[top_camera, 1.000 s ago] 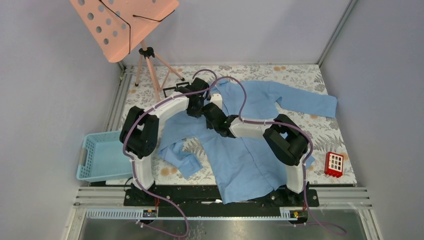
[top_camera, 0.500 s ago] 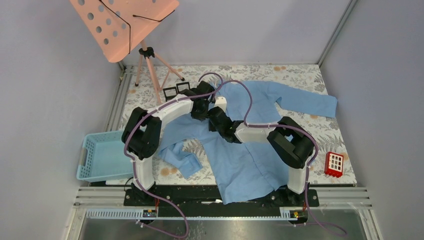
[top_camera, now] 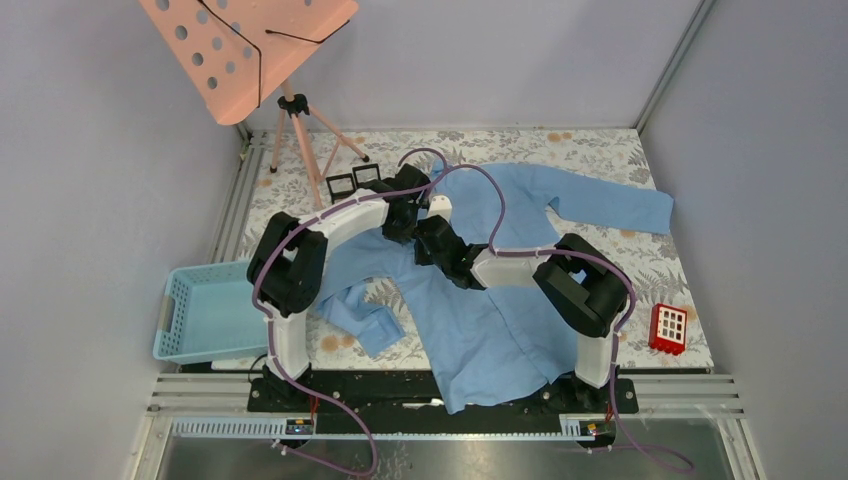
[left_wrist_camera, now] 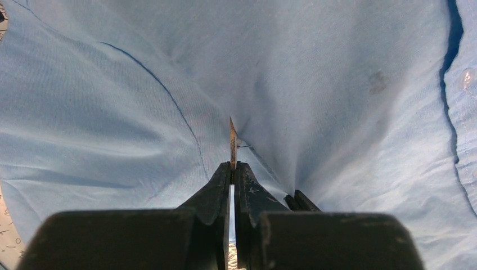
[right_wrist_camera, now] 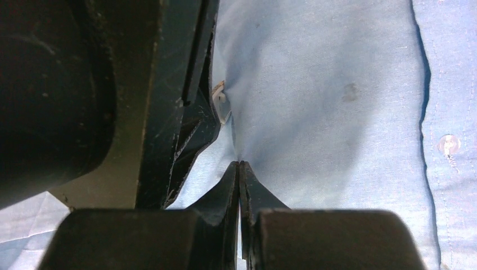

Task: Pin the brooch onto the clothing
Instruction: Pin the brooch to the clothes.

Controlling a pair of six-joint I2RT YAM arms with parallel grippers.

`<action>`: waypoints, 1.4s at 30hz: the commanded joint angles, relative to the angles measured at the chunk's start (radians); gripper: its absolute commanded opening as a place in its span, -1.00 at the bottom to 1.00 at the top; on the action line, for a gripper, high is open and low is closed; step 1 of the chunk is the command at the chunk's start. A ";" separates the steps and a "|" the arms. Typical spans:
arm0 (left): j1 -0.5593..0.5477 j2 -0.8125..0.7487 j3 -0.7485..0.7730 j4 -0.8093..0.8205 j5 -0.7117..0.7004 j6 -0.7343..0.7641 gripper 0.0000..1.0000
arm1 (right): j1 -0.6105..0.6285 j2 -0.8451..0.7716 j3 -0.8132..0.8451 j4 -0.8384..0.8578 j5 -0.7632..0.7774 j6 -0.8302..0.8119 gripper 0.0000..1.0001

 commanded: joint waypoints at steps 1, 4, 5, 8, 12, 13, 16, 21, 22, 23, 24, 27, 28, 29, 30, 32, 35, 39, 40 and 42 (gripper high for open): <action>-0.009 0.001 0.027 0.013 0.025 0.015 -1.00 | 0.009 -0.057 0.008 0.085 -0.050 -0.021 -1.00; -0.009 -0.002 0.026 0.017 0.033 0.017 -1.00 | 0.009 -0.053 0.007 0.089 -0.069 -0.022 -1.00; -0.009 0.000 0.027 0.019 0.035 0.018 -1.00 | 0.009 -0.051 0.008 0.091 -0.077 -0.024 -1.00; -0.009 -0.003 0.024 0.028 0.042 0.019 -1.00 | 0.009 -0.045 0.016 0.085 -0.091 -0.025 -1.00; -0.009 -0.019 0.014 0.042 0.037 0.020 -1.00 | 0.010 -0.026 0.036 0.058 -0.107 -0.025 -1.00; -0.009 -0.024 0.011 0.047 0.035 0.020 -1.00 | 0.009 -0.020 0.036 0.056 -0.109 -0.024 -1.00; -0.008 -0.038 0.004 0.056 0.030 0.022 -1.00 | 0.009 -0.012 0.037 0.055 -0.120 -0.018 -1.00; -0.007 -0.047 -0.007 0.076 0.042 0.020 -1.00 | 0.009 0.003 0.042 0.058 -0.152 -0.012 -1.00; -0.007 -0.050 -0.009 0.078 0.044 0.020 -1.00 | 0.010 0.006 0.044 0.056 -0.157 -0.011 -1.00; -0.007 -0.052 -0.011 0.081 0.045 0.020 -1.00 | 0.009 0.007 0.044 0.056 -0.164 -0.012 -1.00; -0.007 -0.053 -0.012 0.084 0.047 0.019 -1.00 | 0.009 0.009 0.045 0.055 -0.168 -0.012 -1.00; -0.007 -0.062 -0.017 0.093 0.054 0.017 -1.00 | 0.009 0.012 0.047 0.053 -0.173 -0.013 -1.00; -0.006 -0.065 -0.020 0.096 0.055 0.017 -1.00 | 0.009 0.013 0.046 0.052 -0.174 -0.012 -1.00; -0.006 -0.070 -0.023 0.099 0.055 0.017 -1.00 | 0.010 0.014 0.046 0.050 -0.174 -0.010 -1.00; -0.005 -0.074 -0.026 0.101 0.055 0.017 -1.00 | 0.010 0.016 0.046 0.048 -0.174 -0.010 -1.00; -0.003 -0.085 -0.031 0.108 0.057 0.010 -1.00 | 0.009 0.017 0.041 0.052 -0.174 -0.004 -1.00; 0.011 -0.094 -0.044 0.126 0.087 -0.007 -1.00 | 0.010 0.014 0.026 0.066 -0.173 0.006 -1.00; 0.019 -0.094 -0.046 0.126 0.104 -0.015 -1.00 | 0.009 0.007 0.012 0.078 -0.165 0.017 -1.00; 0.021 -0.092 -0.046 0.126 0.110 -0.018 -1.00 | 0.009 0.003 0.006 0.084 -0.164 0.021 -1.00; 0.026 -0.090 -0.044 0.126 0.117 -0.021 -1.00 | 0.009 0.000 0.003 0.089 -0.161 0.024 -1.00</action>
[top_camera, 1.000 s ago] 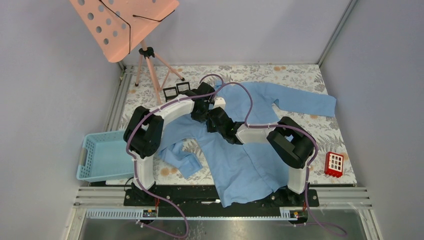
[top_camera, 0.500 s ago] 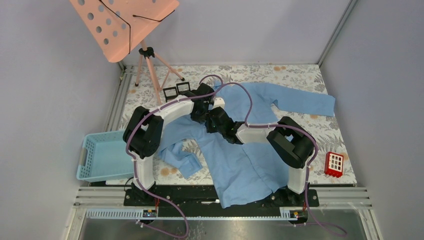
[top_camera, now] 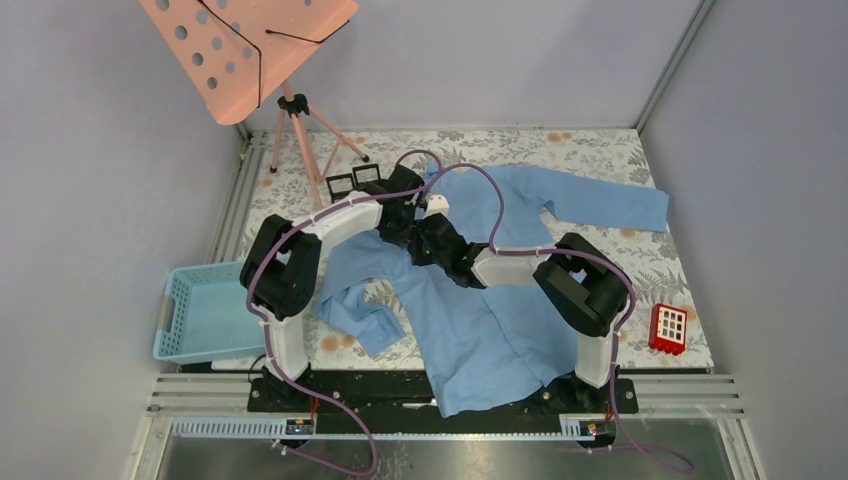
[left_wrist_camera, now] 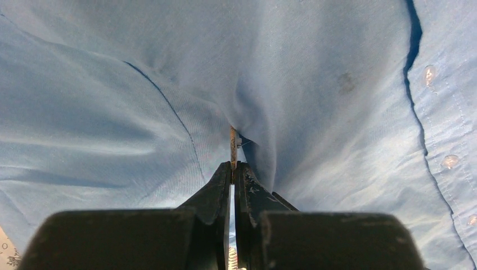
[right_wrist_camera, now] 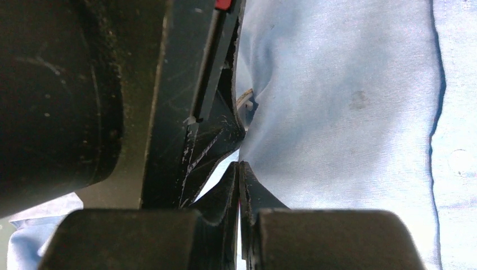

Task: Pin the brooch onto the clothing
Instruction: Pin the brooch to the clothes.

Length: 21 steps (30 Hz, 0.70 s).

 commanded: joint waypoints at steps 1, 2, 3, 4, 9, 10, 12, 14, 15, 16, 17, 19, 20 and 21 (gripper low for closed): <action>0.012 -0.049 0.008 0.094 0.053 -0.034 -1.00 | 0.018 -0.003 0.000 0.061 -0.044 0.013 -1.00; 0.017 -0.052 0.007 0.095 0.056 -0.037 -1.00 | 0.017 -0.005 -0.002 0.061 -0.043 0.014 -1.00; 0.026 -0.055 0.007 0.096 0.061 -0.040 -1.00 | 0.018 -0.008 -0.007 0.063 -0.043 0.015 -1.00; 0.034 -0.060 0.003 0.102 0.068 -0.044 -1.00 | 0.018 -0.011 -0.015 0.067 -0.044 0.018 -1.00; 0.069 -0.084 -0.018 0.125 0.093 -0.055 -1.00 | 0.018 -0.033 -0.058 0.094 -0.041 0.035 -1.00; 0.071 -0.087 -0.021 0.129 0.108 -0.057 -1.00 | 0.019 -0.035 -0.060 0.093 -0.041 0.035 -1.00; 0.073 -0.088 -0.023 0.133 0.111 -0.058 -1.00 | 0.018 -0.037 -0.065 0.093 -0.041 0.037 -1.00; 0.075 -0.090 -0.026 0.136 0.116 -0.062 -1.00 | 0.018 -0.042 -0.069 0.094 -0.041 0.037 -1.00; 0.077 -0.090 -0.030 0.140 0.123 -0.064 -1.00 | 0.018 -0.044 -0.071 0.096 -0.041 0.038 -1.00; 0.080 -0.090 -0.033 0.145 0.132 -0.067 -1.00 | 0.018 -0.044 -0.072 0.096 -0.042 0.037 -1.00; 0.082 -0.090 -0.034 0.147 0.141 -0.069 -1.00 | 0.018 -0.045 -0.071 0.096 -0.045 0.037 -1.00; 0.082 -0.089 -0.034 0.149 0.146 -0.069 -1.00 | 0.018 -0.046 -0.070 0.097 -0.048 0.036 -1.00; 0.082 -0.091 -0.035 0.151 0.147 -0.068 -1.00 | 0.018 -0.046 -0.069 0.097 -0.051 0.035 -1.00; 0.082 -0.091 -0.037 0.153 0.149 -0.068 -1.00 | 0.018 -0.045 -0.068 0.096 -0.052 0.036 -1.00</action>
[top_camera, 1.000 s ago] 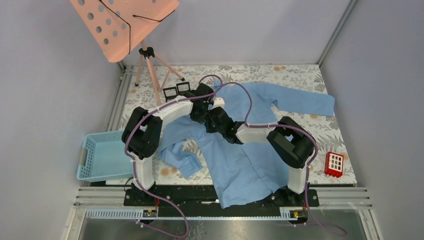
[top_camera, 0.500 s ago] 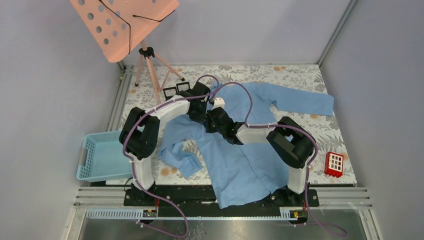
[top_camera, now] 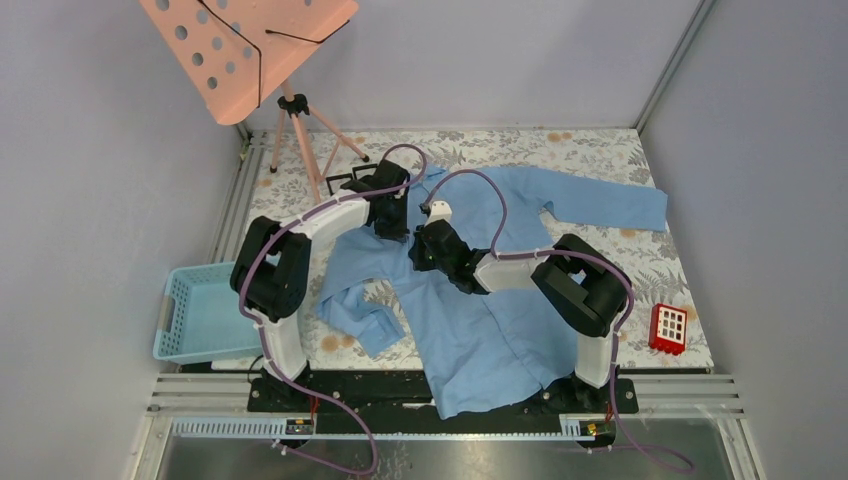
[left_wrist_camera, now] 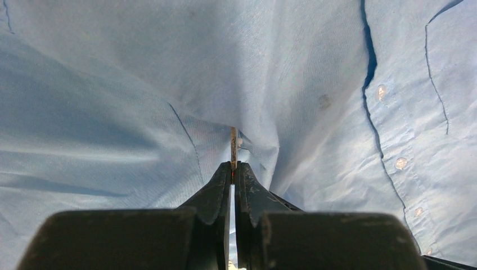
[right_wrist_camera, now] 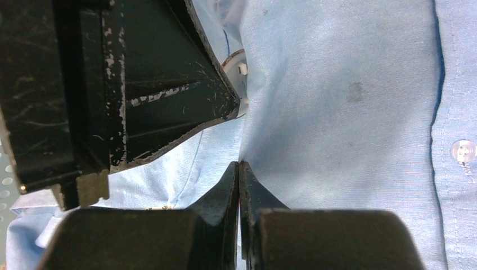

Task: Pin the brooch onto the clothing
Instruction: Pin the brooch to the clothes.

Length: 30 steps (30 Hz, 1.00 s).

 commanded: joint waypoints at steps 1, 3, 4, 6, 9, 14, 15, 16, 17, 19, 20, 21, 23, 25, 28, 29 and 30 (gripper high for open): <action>0.009 -0.055 -0.001 0.098 0.031 -0.016 -1.00 | 0.014 -0.043 -0.003 0.020 -0.040 0.008 -1.00; 0.009 -0.061 -0.008 0.108 0.042 -0.017 -1.00 | 0.014 -0.041 -0.005 0.020 -0.044 0.009 -1.00; 0.010 -0.064 -0.011 0.111 0.047 -0.017 -1.00 | 0.014 -0.041 -0.007 0.023 -0.044 0.013 -1.00; 0.009 -0.070 -0.016 0.117 0.053 -0.018 -1.00 | 0.014 -0.042 -0.011 0.029 -0.042 0.016 -1.00; 0.010 -0.076 -0.023 0.126 0.076 -0.021 -1.00 | 0.014 -0.039 -0.010 0.027 -0.041 0.015 -1.00; 0.010 -0.081 -0.031 0.140 0.102 -0.022 -1.00 | 0.014 -0.038 -0.009 0.024 -0.041 0.015 -1.00; 0.010 -0.084 -0.033 0.142 0.109 -0.021 -1.00 | 0.014 -0.038 -0.009 0.023 -0.040 0.015 -1.00; 0.010 -0.086 -0.035 0.143 0.113 -0.020 -1.00 | 0.014 -0.038 -0.010 0.023 -0.039 0.015 -1.00; 0.010 -0.089 -0.037 0.144 0.117 -0.020 -1.00 | 0.014 -0.038 -0.010 0.021 -0.038 0.015 -1.00; 0.010 -0.095 -0.041 0.146 0.120 -0.020 -1.00 | 0.013 -0.039 -0.009 0.020 -0.035 0.014 -1.00; 0.010 -0.097 -0.042 0.146 0.121 -0.020 -1.00 | 0.013 -0.039 -0.007 0.020 -0.036 0.013 -1.00; 0.010 -0.099 -0.043 0.146 0.121 -0.020 -1.00 | 0.013 -0.038 -0.008 0.020 -0.036 0.013 -1.00; 0.010 -0.103 -0.044 0.147 0.120 -0.020 -1.00 | 0.013 -0.040 -0.009 0.019 -0.036 0.015 -1.00; 0.011 -0.105 -0.044 0.145 0.113 -0.020 -1.00 | 0.013 -0.049 -0.016 0.019 -0.036 0.015 -1.00; 0.014 -0.103 -0.047 0.142 0.110 -0.023 -1.00 | 0.013 -0.094 -0.042 0.015 -0.029 0.014 -0.60; 0.016 -0.101 -0.047 0.142 0.115 -0.025 -1.00 | 0.013 -0.118 -0.059 0.015 -0.022 0.014 -0.38; 0.016 -0.101 -0.047 0.142 0.118 -0.026 -1.00 | 0.013 -0.144 -0.075 0.015 -0.014 0.010 -0.20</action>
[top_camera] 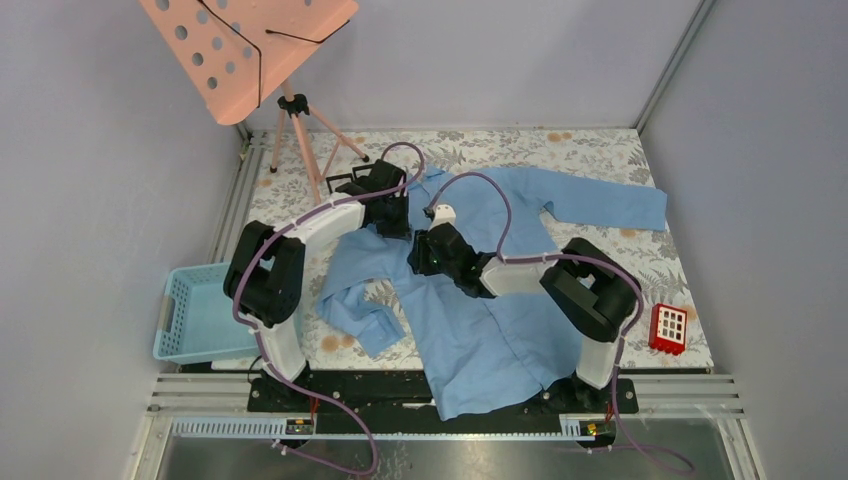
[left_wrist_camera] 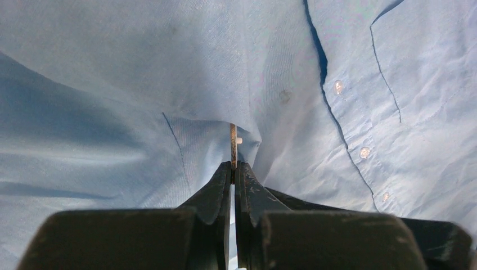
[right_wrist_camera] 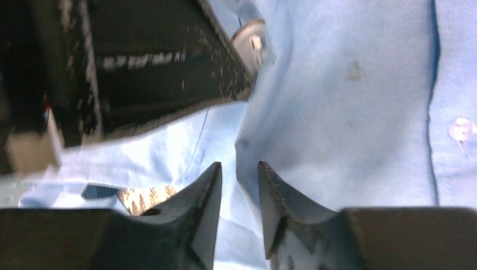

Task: Pin the brooch onto the clothing
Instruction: Pin the brooch to the clothes.

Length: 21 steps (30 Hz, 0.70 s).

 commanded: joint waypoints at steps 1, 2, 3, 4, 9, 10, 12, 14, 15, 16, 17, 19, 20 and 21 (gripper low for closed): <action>0.012 -0.054 0.002 0.068 0.027 -0.011 -1.00 | 0.013 -0.152 -0.064 0.016 0.015 -0.010 -0.04; 0.014 -0.054 0.002 0.067 0.027 -0.011 -1.00 | 0.013 -0.183 -0.086 0.013 0.026 -0.015 0.08; 0.015 -0.054 0.002 0.068 0.027 -0.011 -1.00 | 0.013 -0.215 -0.099 0.005 0.042 -0.021 0.18; 0.017 -0.054 0.002 0.068 0.028 -0.010 -1.00 | 0.013 -0.246 -0.113 -0.008 0.058 -0.026 0.27; 0.037 -0.076 -0.001 0.072 0.044 -0.010 -1.00 | 0.004 -0.414 -0.186 -0.116 0.175 -0.037 0.66; 0.042 -0.084 -0.005 0.078 0.050 -0.013 -1.00 | -0.003 -0.446 -0.201 -0.134 0.191 -0.038 0.73; 0.051 -0.099 -0.014 0.087 0.069 -0.017 -1.00 | -0.031 -0.497 -0.219 -0.186 0.208 -0.035 0.80; 0.054 -0.111 -0.018 0.094 0.085 -0.020 -1.00 | -0.069 -0.538 -0.226 -0.236 0.195 -0.034 0.82; 0.054 -0.114 -0.018 0.096 0.091 -0.020 -1.00 | -0.086 -0.554 -0.232 -0.253 0.182 -0.036 0.82; 0.054 -0.117 -0.019 0.099 0.100 -0.020 -1.00 | -0.105 -0.570 -0.240 -0.257 0.169 -0.040 0.82; 0.054 -0.116 -0.019 0.100 0.108 -0.020 -1.00 | -0.121 -0.583 -0.246 -0.258 0.155 -0.044 0.83; 0.055 -0.120 -0.022 0.108 0.124 -0.024 -1.00 | -0.149 -0.600 -0.255 -0.262 0.120 -0.046 0.83; 0.055 -0.124 -0.027 0.117 0.134 -0.027 -1.00 | -0.160 -0.605 -0.257 -0.262 0.108 -0.049 0.83; 0.056 -0.129 -0.032 0.129 0.145 -0.026 -1.00 | -0.166 -0.608 -0.258 -0.261 0.098 -0.054 0.84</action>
